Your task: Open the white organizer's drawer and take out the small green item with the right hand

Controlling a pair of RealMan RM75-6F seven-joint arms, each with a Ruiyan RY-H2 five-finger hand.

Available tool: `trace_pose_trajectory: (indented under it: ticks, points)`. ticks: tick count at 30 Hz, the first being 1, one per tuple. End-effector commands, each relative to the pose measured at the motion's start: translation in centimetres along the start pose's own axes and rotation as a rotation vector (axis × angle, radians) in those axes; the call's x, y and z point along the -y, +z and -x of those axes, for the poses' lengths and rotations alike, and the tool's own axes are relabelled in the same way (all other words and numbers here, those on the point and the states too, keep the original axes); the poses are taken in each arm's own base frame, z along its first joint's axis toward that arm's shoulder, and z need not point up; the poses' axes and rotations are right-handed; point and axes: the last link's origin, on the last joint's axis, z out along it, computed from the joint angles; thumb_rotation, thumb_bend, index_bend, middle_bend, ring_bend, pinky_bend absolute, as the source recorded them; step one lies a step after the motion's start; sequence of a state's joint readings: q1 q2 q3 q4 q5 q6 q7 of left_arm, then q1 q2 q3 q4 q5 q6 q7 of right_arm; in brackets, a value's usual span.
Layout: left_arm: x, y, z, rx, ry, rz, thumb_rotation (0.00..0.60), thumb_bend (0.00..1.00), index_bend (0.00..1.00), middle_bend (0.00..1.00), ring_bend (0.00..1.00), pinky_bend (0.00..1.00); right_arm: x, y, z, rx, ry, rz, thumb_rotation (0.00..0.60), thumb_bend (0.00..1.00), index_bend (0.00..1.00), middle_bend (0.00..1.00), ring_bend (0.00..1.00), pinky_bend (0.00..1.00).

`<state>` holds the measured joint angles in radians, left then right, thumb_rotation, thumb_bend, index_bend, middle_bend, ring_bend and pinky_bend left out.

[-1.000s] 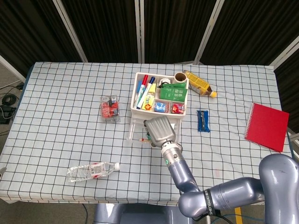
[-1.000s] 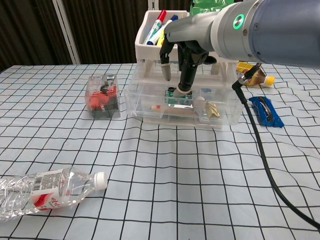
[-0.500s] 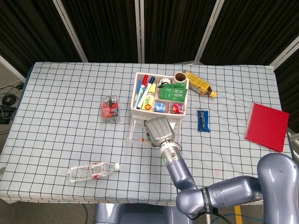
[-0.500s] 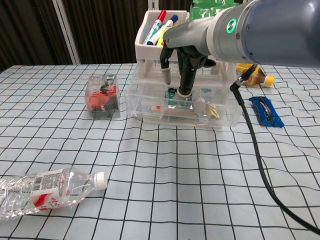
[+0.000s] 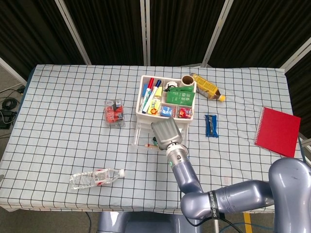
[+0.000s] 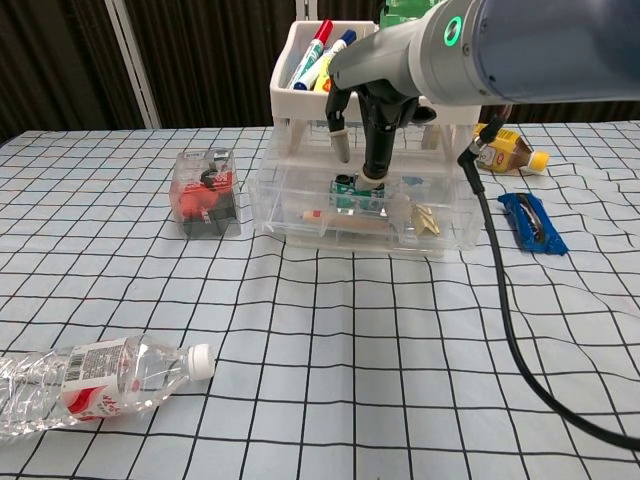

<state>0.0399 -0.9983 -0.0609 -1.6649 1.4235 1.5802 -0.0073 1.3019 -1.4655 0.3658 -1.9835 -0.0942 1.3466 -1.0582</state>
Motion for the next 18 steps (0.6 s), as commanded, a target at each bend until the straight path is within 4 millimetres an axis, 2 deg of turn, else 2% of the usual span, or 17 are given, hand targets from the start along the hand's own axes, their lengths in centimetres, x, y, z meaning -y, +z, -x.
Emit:
trace_pose_trajectory:
  ticks: [1, 18]
  points:
    - [0.0, 0.0, -0.1, -0.003, -0.001, 0.000, 0.600, 0.00, 0.00, 0.00, 0.00, 0.00, 0.0, 0.0, -0.2, 0.001, -0.011, 0.006, 0.600, 0.16, 0.49, 1.00, 1.00, 0.86]
    - [0.3, 0.0, -0.4, -0.011, -0.008, -0.006, 0.600, 0.00, 0.00, 0.00, 0.00, 0.00, 0.6, 0.9, 0.9, 0.045, -0.010, 0.006, 0.600, 0.17, 0.51, 1.00, 1.00, 0.86]
